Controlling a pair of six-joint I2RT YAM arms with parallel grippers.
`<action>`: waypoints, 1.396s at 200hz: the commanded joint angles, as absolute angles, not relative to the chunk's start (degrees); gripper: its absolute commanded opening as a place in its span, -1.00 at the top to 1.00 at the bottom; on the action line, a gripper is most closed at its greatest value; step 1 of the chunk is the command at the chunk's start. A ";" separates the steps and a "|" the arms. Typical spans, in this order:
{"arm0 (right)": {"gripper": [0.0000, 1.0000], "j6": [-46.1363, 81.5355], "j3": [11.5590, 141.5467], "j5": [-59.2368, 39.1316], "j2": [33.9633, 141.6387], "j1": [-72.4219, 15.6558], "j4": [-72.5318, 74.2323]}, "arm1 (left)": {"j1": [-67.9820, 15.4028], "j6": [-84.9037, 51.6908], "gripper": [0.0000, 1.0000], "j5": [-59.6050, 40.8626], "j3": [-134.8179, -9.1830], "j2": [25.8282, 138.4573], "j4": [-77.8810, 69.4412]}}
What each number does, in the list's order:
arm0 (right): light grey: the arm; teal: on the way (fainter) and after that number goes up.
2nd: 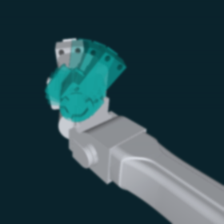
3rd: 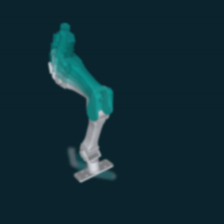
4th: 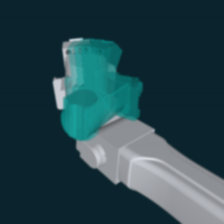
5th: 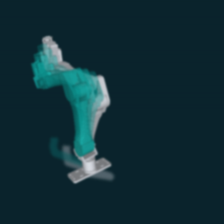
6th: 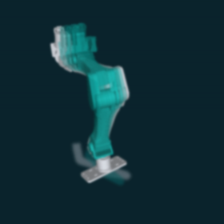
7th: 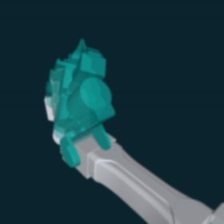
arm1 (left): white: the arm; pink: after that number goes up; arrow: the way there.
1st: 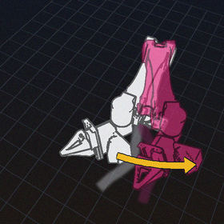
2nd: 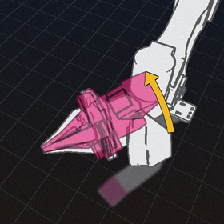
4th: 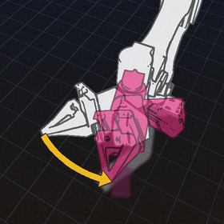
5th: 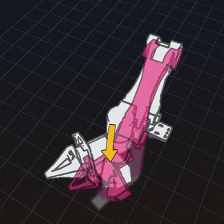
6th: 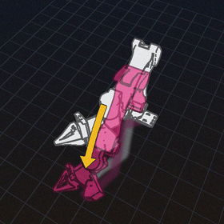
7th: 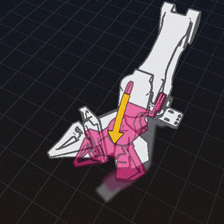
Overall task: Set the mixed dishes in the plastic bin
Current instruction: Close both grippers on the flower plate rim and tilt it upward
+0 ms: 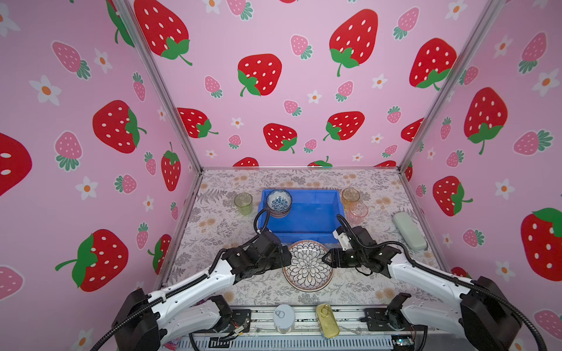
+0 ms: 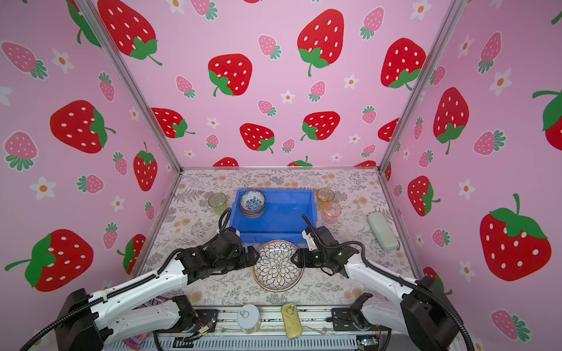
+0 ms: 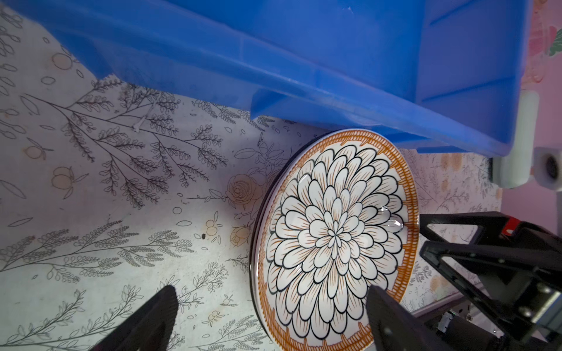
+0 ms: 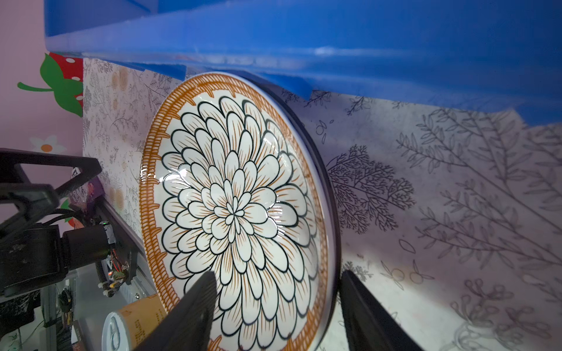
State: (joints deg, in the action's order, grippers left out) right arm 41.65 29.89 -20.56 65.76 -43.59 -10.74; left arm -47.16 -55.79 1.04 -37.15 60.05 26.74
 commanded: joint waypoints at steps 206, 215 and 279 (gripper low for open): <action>-0.24 46.36 27.94 -28.36 68.53 -43.86 -1.70 | -47.38 -56.21 -0.95 -3.77 -35.13 62.67 22.32; -0.24 46.41 27.82 -28.52 68.88 -43.85 -1.36 | -47.43 -56.13 -0.95 -3.85 -35.17 62.67 22.24; -0.23 46.95 27.53 -29.18 69.17 -43.84 -0.26 | -47.46 -56.25 -0.91 -4.48 -35.02 63.41 21.36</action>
State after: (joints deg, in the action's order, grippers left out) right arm 45.45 28.51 -26.74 68.97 -43.38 -1.08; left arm -47.16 -55.77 -4.03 -35.38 62.74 22.22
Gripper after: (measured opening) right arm 0.618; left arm 0.960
